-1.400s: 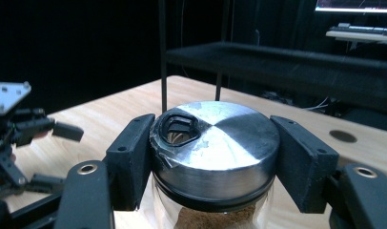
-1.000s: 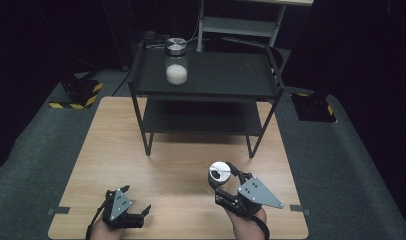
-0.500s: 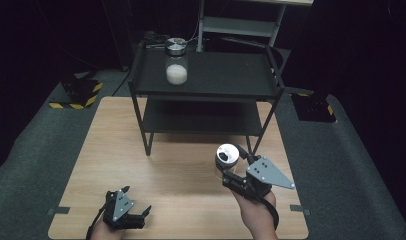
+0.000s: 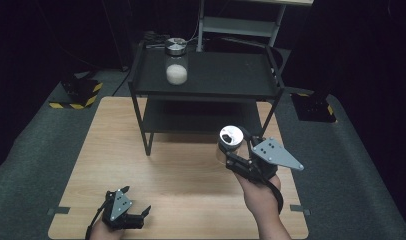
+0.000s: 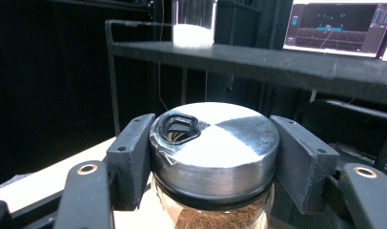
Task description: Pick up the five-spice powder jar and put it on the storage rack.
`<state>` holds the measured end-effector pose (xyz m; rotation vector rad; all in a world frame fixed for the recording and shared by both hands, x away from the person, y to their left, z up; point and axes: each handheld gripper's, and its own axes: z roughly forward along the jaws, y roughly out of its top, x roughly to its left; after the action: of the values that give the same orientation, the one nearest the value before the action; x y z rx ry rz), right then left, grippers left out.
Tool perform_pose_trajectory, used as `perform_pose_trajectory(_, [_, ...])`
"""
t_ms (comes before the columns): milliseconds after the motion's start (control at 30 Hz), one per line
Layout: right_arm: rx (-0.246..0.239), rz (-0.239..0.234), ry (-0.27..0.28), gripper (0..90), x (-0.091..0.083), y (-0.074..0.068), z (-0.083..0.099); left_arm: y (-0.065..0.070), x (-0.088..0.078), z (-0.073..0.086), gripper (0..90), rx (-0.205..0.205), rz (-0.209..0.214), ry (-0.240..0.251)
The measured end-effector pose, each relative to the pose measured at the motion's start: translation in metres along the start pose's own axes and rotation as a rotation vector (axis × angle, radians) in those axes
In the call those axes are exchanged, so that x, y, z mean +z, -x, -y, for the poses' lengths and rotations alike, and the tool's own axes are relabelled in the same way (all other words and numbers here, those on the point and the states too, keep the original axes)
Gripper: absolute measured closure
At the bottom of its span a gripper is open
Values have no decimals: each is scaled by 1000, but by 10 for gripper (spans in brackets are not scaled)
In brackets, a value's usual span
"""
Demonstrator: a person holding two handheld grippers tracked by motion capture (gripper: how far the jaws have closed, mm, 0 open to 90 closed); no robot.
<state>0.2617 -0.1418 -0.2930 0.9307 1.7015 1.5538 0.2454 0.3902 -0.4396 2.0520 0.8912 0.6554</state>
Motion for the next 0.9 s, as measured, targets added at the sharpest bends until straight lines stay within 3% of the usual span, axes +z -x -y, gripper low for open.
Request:
perform_pose_trajectory(233, [-9,7,12,352,4,2,-17,-2,0,1,9,-16,4,4])
perform_pose_trajectory(900, [-44,44,52,352,12,8,-59,-1,0,1,9,-8,1,6])
